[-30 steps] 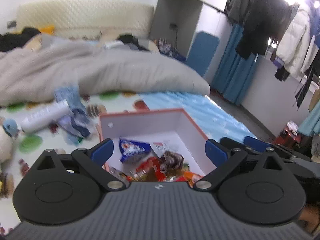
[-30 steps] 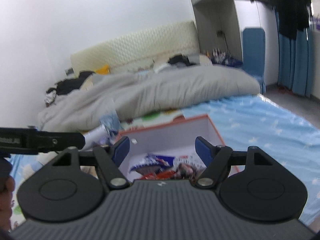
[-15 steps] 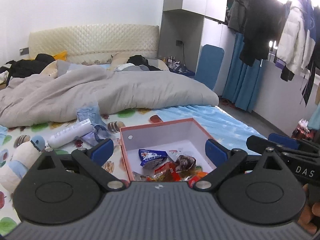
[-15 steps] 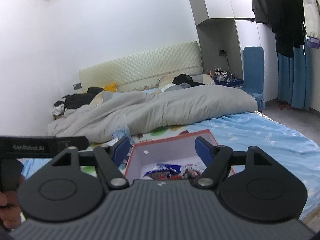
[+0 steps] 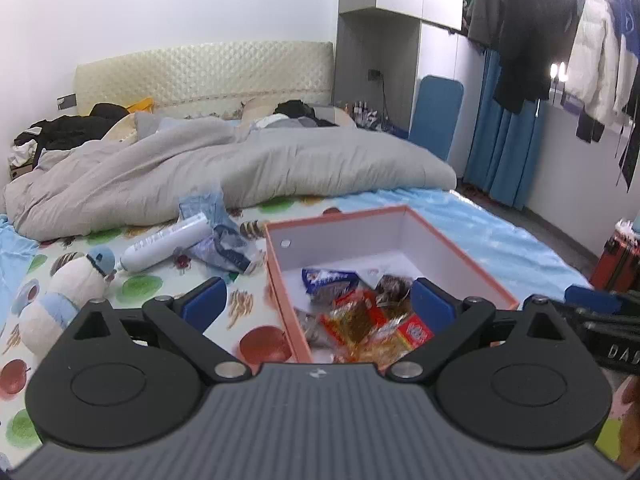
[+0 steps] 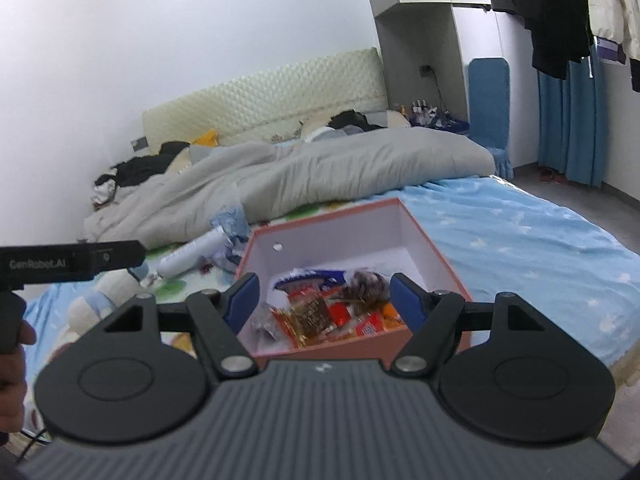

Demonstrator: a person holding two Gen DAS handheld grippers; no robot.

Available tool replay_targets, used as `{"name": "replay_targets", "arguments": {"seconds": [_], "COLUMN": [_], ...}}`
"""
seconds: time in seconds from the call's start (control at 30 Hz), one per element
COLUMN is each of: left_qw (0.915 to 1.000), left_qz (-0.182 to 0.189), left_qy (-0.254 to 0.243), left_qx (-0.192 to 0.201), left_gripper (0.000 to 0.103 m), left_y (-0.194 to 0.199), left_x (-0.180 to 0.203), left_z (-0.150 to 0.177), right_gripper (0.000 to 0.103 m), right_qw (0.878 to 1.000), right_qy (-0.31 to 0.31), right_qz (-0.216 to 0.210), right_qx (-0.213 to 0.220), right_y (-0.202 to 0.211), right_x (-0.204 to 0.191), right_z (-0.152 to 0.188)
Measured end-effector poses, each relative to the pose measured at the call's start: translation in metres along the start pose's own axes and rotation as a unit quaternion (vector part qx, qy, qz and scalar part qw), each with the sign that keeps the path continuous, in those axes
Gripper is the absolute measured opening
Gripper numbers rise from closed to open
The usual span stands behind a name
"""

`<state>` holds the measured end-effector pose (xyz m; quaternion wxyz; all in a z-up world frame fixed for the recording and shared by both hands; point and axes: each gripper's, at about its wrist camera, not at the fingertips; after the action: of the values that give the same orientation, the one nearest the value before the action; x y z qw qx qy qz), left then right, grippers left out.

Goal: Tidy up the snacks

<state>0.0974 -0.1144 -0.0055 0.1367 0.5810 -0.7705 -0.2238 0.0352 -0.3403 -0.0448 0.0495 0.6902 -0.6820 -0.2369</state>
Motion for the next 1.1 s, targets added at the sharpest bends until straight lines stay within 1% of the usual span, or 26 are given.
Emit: {"name": "replay_targets", "arguments": {"seconds": [0.13,0.17,0.2,0.23,0.47,0.6,0.73,0.8,0.83,0.9,1.0,1.1], "left_qw": [0.9997,0.9996,0.9996,0.9996,0.9995,0.9994,0.9988,0.9988,0.9988,0.9989,0.9993,0.9993], "left_qz": [0.001,0.001,0.001,0.002,0.003,0.004,0.011,0.012,0.012,0.014,0.005,0.006], "left_qy": [0.009,0.013,0.016,0.018,0.028,0.030,0.042,0.040,0.040,0.038,0.027,0.028], "left_qx": [-0.021,-0.024,-0.024,-0.023,-0.018,-0.019,-0.024,-0.023,-0.024,-0.024,-0.027,-0.026], "left_gripper": [0.100,0.100,0.100,0.100,0.100,0.101,0.101,0.101,0.101,0.101,0.101,0.101], "left_y": [-0.007,-0.009,-0.009,-0.009,-0.010,-0.010,-0.009,-0.009,-0.009,-0.009,-0.012,-0.012], "left_x": [-0.002,-0.004,-0.004,-0.004,-0.008,-0.008,-0.011,-0.011,-0.011,-0.011,-0.010,-0.011], "left_z": [0.009,0.009,0.009,0.009,0.005,0.005,0.006,0.005,0.005,0.004,0.003,0.002], "right_gripper": [0.075,0.084,0.088,0.096,0.097,0.097,0.097,0.100,0.103,0.103,0.103,0.103], "right_qw": [1.000,1.000,1.000,1.000,1.000,1.000,1.000,1.000,1.000,1.000,1.000,1.000], "right_qy": [-0.004,-0.003,-0.001,-0.002,-0.009,-0.011,-0.003,-0.002,-0.002,-0.002,-0.003,-0.006], "right_qz": [0.005,0.007,0.006,0.003,0.005,0.009,0.012,0.012,0.015,0.016,0.016,0.014], "right_qx": [-0.003,-0.004,-0.002,-0.002,-0.008,-0.001,0.008,0.009,0.008,0.007,0.004,0.001], "right_y": [0.000,-0.001,-0.002,-0.002,-0.003,-0.002,0.000,0.001,0.001,0.002,0.002,0.001], "right_x": [0.001,0.000,-0.001,-0.001,0.000,-0.001,-0.004,-0.005,-0.005,-0.005,-0.005,-0.005], "right_z": [0.002,0.001,0.000,0.001,0.000,0.001,0.002,0.001,0.001,0.001,0.000,-0.001]}}
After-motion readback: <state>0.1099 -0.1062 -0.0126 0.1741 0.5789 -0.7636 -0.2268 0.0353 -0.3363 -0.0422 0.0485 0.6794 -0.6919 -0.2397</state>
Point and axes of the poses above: each gripper's, at about its wrist camera, not at the fingertips, and y roughly against the way its jaws point, x to its right, z to its underside, and after that the axes turned 4 degrees about -y, right-handed
